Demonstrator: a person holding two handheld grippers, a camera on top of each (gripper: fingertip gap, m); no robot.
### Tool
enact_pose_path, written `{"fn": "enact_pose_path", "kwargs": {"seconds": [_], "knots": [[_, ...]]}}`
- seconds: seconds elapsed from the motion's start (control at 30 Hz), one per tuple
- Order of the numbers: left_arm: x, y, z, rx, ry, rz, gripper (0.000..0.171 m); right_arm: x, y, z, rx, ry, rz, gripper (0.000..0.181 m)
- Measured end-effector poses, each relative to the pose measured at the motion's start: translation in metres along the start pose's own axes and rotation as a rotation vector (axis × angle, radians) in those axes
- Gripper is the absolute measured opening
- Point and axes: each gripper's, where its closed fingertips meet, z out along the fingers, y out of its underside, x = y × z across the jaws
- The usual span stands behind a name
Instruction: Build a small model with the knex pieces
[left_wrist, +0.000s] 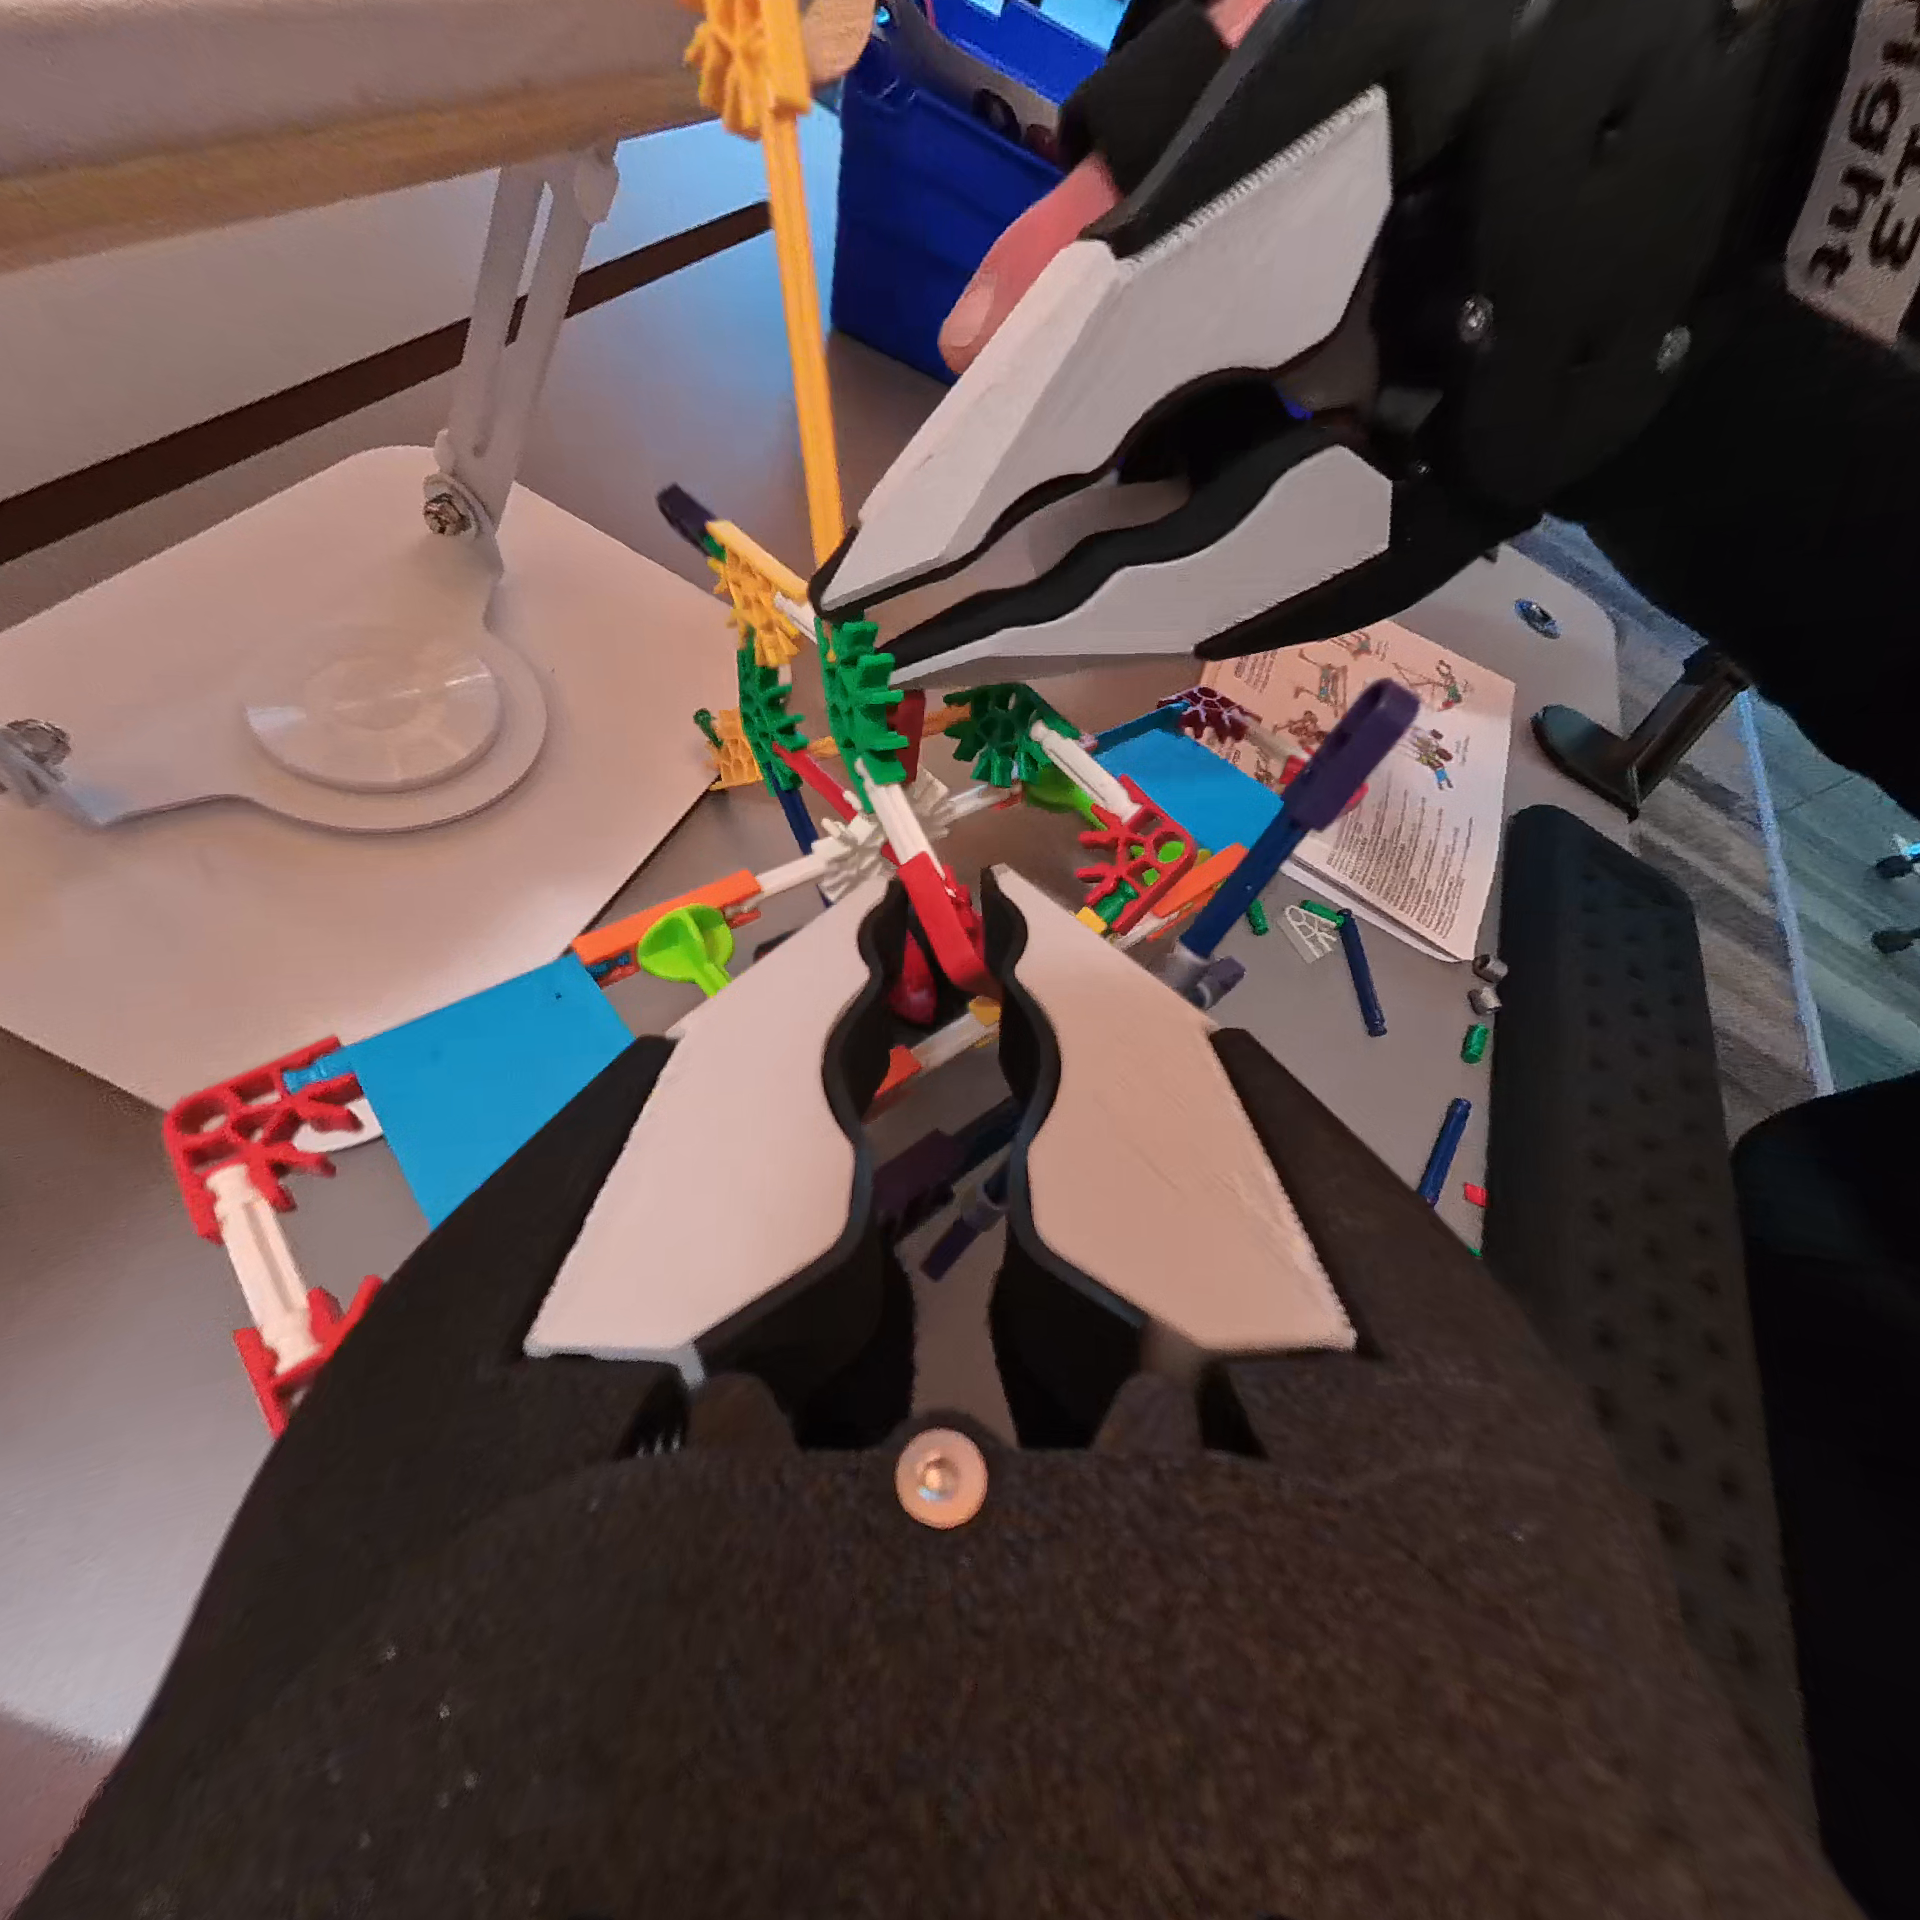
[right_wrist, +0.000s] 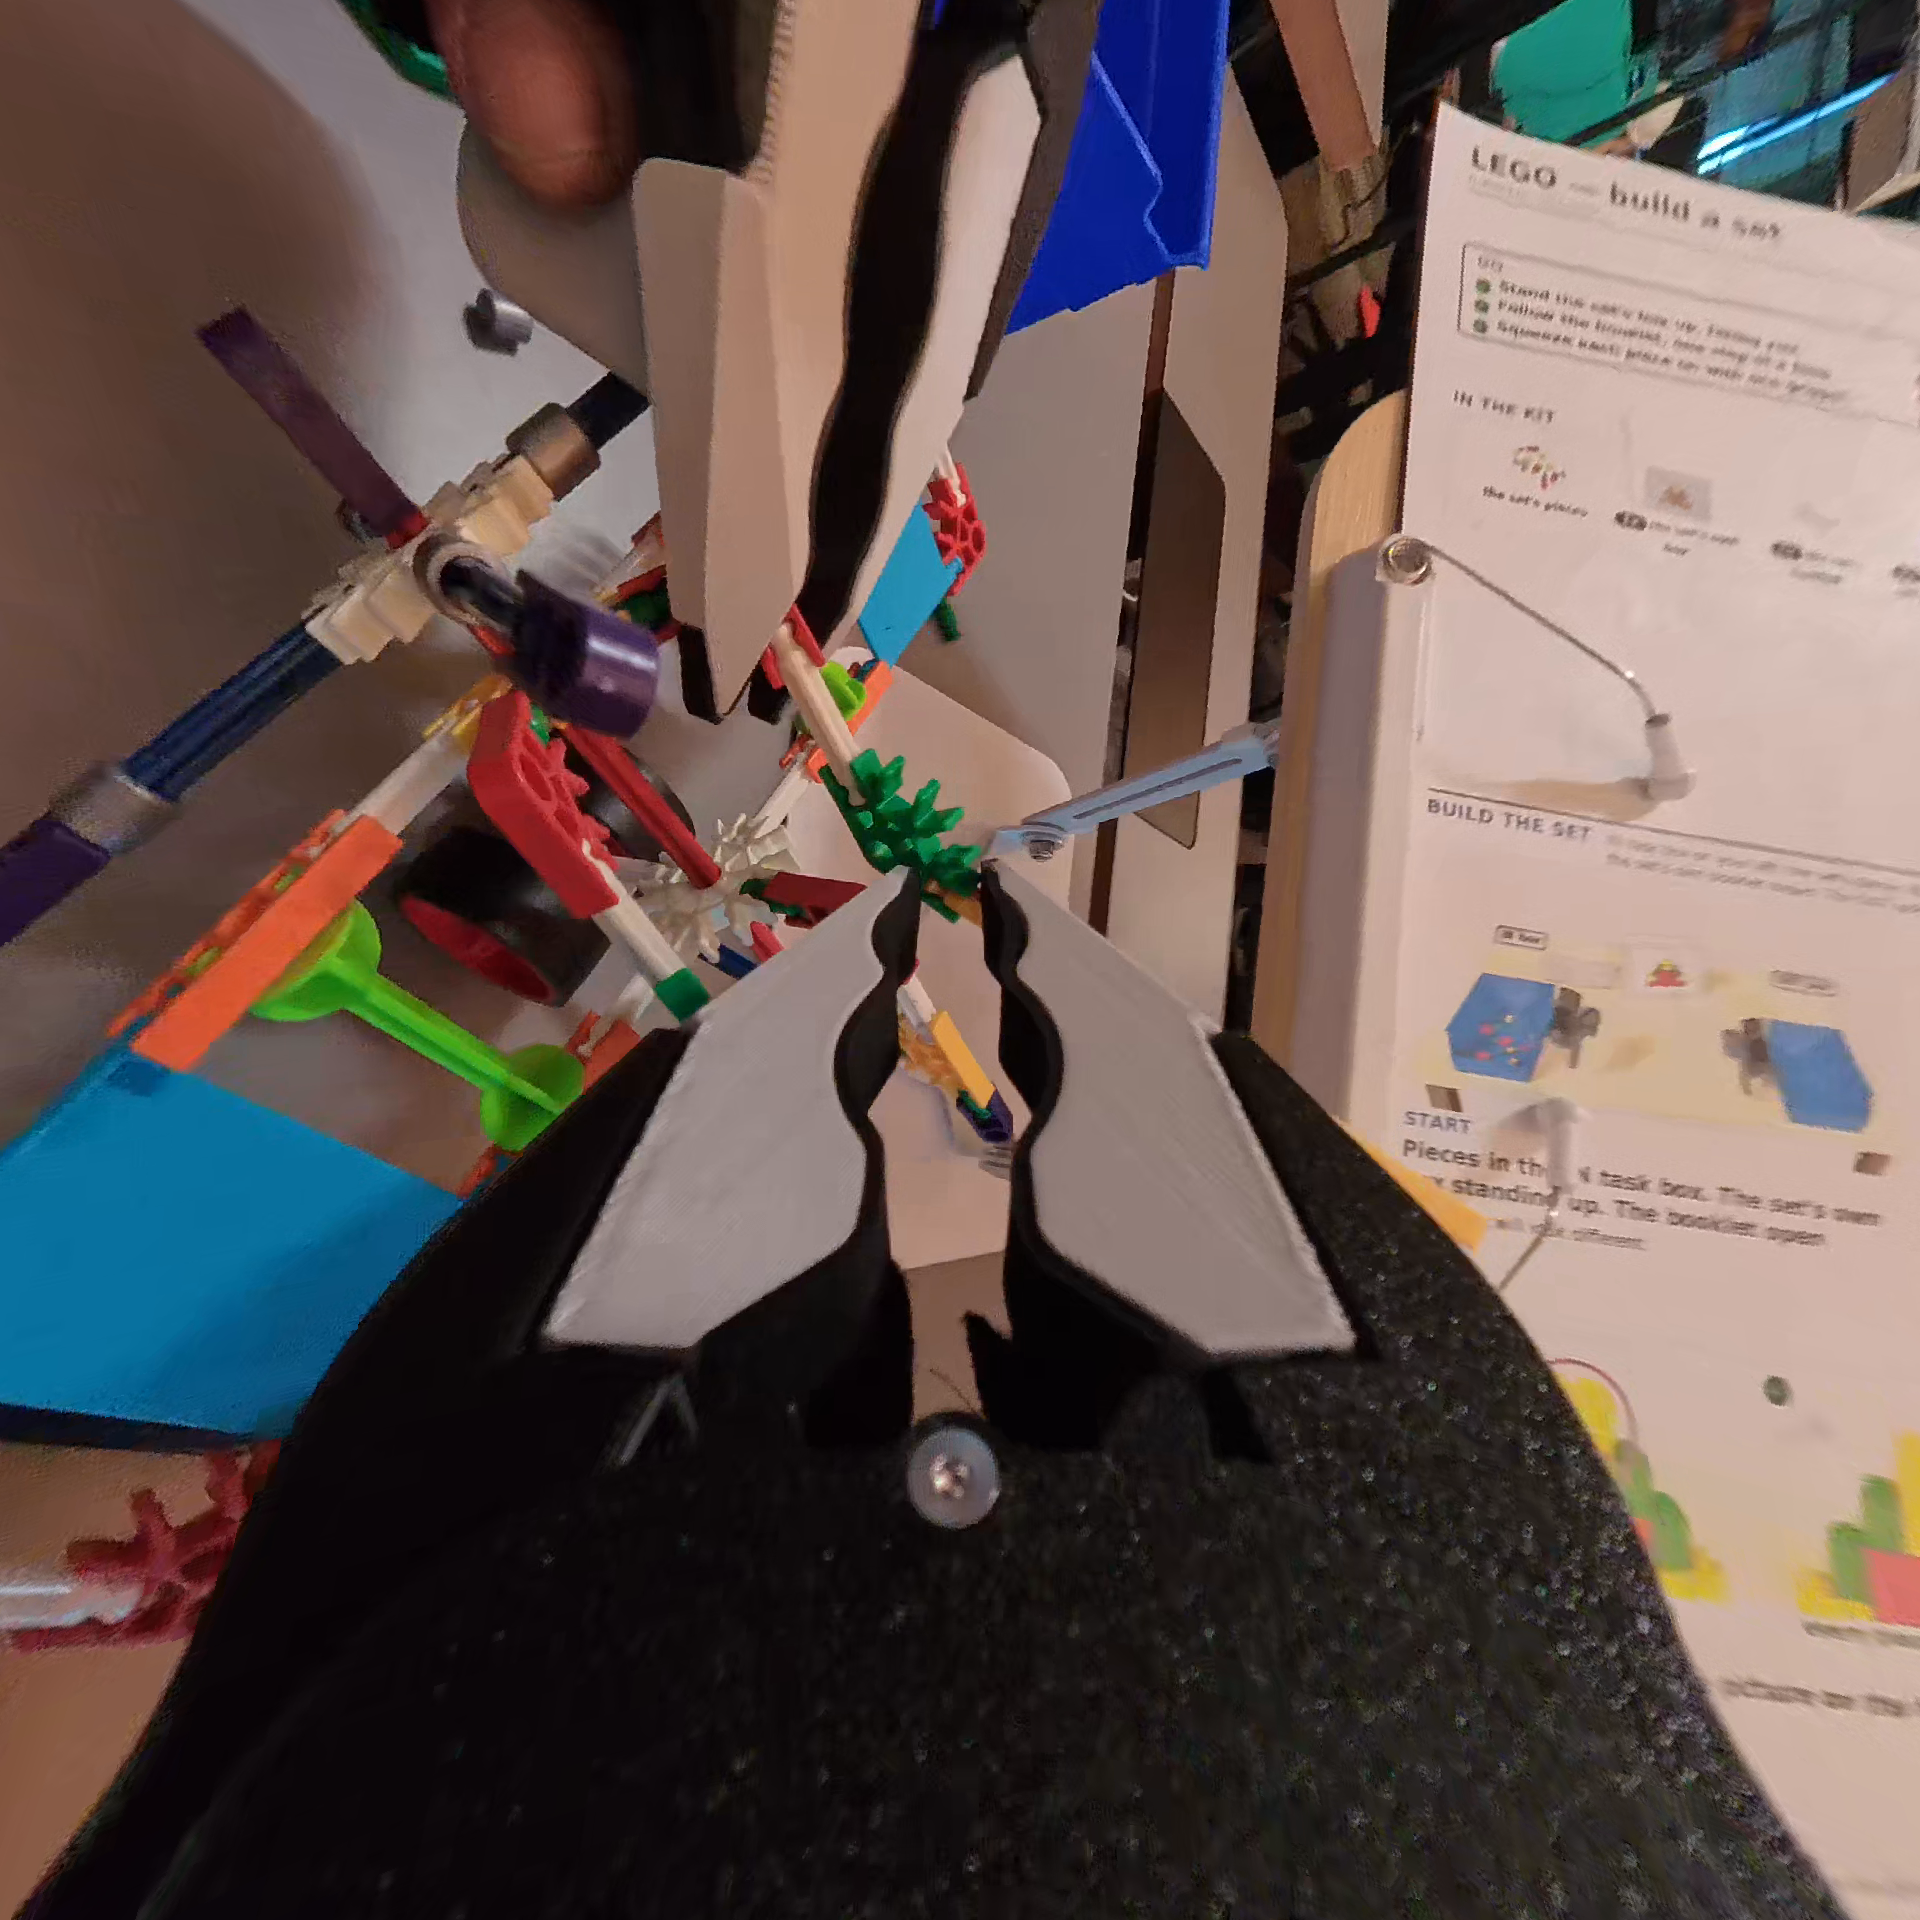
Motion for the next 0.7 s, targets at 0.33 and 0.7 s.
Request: {"fn": "enact_pose_path", "kwargs": {"seconds": [0.33, 0.7], "knots": [[-0.001, 0.008, -0.002, -0.054, -0.018, 0.029, 0.01, 0.008, -0.007, -0.018, 0.03, -0.063, 0.052, 0.012], [-0.009, 0.012, -0.013, -0.052, -0.02, -0.037, 0.014, 0.022, 0.013, -0.002, -0.127, -0.054, -0.038, 0.012]]}}
